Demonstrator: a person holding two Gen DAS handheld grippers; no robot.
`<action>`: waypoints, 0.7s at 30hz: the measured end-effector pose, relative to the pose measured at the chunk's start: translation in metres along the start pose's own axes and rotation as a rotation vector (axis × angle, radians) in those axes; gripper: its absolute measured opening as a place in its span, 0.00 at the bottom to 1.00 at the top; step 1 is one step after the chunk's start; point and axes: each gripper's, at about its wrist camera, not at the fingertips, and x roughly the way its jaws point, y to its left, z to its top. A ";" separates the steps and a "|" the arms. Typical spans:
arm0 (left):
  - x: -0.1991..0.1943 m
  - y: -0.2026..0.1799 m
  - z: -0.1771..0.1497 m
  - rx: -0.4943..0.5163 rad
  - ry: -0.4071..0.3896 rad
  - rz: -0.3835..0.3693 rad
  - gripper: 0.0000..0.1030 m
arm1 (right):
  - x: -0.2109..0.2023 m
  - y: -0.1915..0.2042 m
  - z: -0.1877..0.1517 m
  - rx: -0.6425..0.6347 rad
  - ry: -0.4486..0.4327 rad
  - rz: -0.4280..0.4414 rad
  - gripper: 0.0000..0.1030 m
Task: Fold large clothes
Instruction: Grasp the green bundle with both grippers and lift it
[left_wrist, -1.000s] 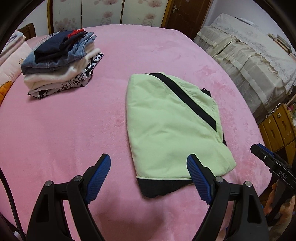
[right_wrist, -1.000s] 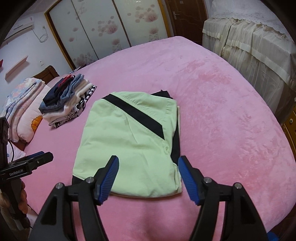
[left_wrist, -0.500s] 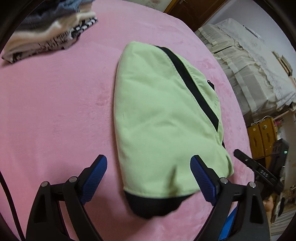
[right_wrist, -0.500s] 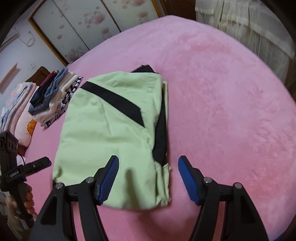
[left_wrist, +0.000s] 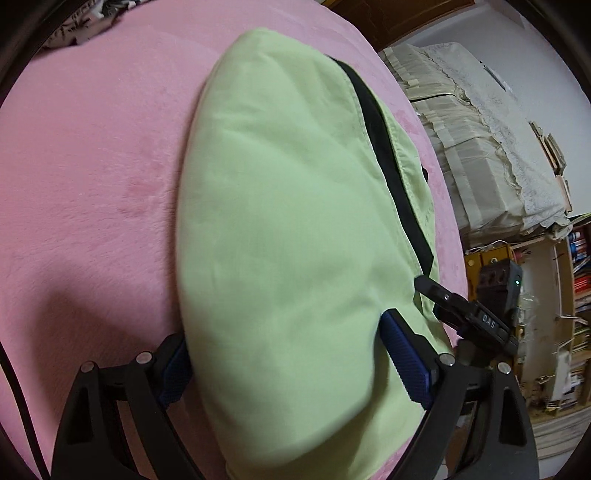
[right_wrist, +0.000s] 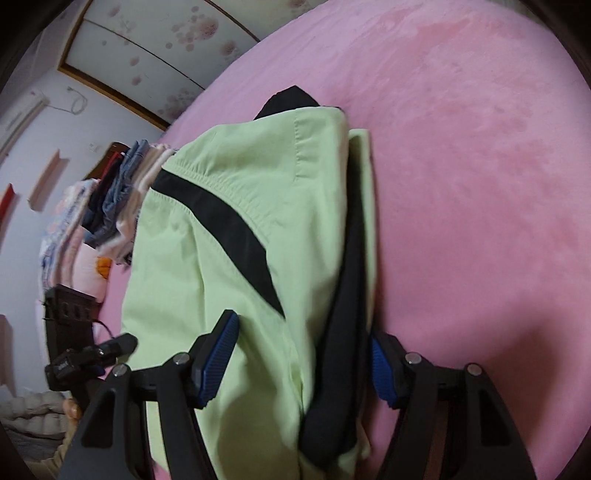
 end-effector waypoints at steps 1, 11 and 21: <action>0.003 0.000 0.001 0.001 0.002 -0.005 0.88 | 0.003 -0.001 0.002 0.001 0.001 0.015 0.56; 0.016 -0.026 0.008 0.033 0.017 0.135 0.70 | 0.006 0.011 0.005 -0.066 -0.003 0.044 0.14; -0.044 -0.089 -0.005 0.228 -0.114 0.239 0.33 | -0.027 0.108 -0.018 -0.236 -0.098 -0.088 0.09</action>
